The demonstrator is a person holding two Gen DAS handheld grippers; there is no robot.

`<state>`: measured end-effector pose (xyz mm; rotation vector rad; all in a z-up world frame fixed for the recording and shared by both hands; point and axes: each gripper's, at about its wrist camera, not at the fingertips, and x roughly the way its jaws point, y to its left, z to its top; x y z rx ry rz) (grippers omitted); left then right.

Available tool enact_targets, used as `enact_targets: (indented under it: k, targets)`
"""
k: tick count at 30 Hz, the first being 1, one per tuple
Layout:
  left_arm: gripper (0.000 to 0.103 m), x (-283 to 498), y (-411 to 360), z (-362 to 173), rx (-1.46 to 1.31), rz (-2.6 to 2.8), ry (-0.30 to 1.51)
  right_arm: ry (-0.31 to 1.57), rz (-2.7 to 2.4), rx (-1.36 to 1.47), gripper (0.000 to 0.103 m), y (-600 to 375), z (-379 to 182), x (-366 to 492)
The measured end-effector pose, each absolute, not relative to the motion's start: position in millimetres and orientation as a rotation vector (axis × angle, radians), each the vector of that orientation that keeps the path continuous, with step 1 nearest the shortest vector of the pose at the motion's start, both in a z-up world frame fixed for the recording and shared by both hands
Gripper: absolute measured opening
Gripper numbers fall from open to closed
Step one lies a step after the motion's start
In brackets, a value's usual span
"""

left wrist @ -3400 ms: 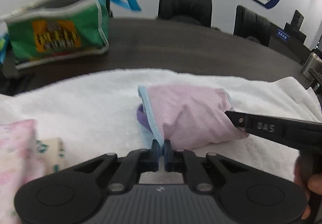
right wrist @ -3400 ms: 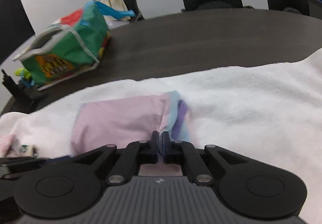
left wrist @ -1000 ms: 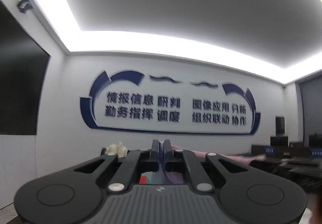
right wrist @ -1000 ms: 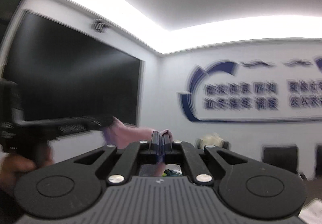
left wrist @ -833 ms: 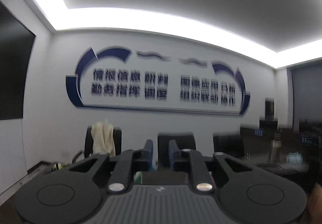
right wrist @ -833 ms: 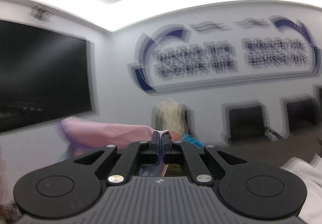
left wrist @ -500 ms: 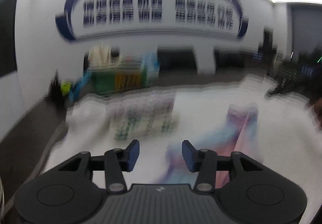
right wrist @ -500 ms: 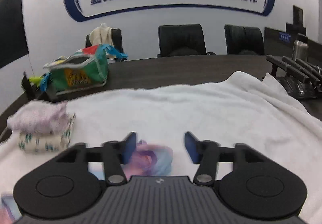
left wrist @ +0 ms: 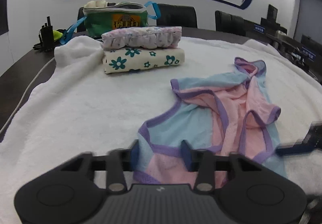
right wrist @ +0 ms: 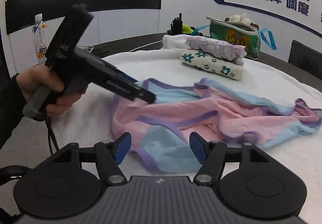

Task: Fold clothes
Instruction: 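Lay the unrolled pink-and-blue garment on the towel and release both grippers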

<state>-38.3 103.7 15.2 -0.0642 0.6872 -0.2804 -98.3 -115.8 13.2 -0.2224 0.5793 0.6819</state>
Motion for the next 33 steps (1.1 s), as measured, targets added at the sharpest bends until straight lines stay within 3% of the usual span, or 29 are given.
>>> enact_targets:
  k: [1,2,6,11,15,17,19,21,26,30,33]
  targets:
    - [0.003,-40,105,18,-0.089,-0.278,0.685,0.598,0.694,-0.219,0.037,-115,9,-95]
    - [0.002,-42,106,21,-0.114,-0.276,0.683,0.618,0.695,-0.215,0.008,-115,5,-93]
    - [0.000,-50,111,32,-0.214,-0.267,0.673,0.587,0.661,-0.201,0.004,-131,16,-102]
    - [0.000,-92,116,64,-0.392,-0.375,0.612,0.471,0.608,-0.084,0.003,-190,72,-124]
    - [0.001,-112,98,88,-0.370,-0.424,0.536,0.371,0.591,0.010,0.003,-231,110,-144]
    - [0.011,-102,88,82,-0.320,-0.398,0.560,0.380,0.504,-0.007,0.004,-237,110,-137]
    - [0.013,-90,82,65,-0.270,-0.329,0.614,0.450,0.380,-0.030,0.012,-240,96,-116]
    - [0.014,-85,85,48,-0.255,-0.266,0.649,0.502,0.259,-0.092,0.027,-239,78,-103]
    - [0.033,-105,117,38,-0.256,-0.229,0.618,0.441,0.324,-0.138,0.036,-238,66,-120]
    - [0.036,-118,109,48,-0.139,-0.303,0.561,0.397,0.536,-0.230,0.050,-212,68,-138]
    - [0.038,-121,85,48,-0.040,-0.413,0.560,0.424,0.624,-0.342,0.052,-184,55,-136]
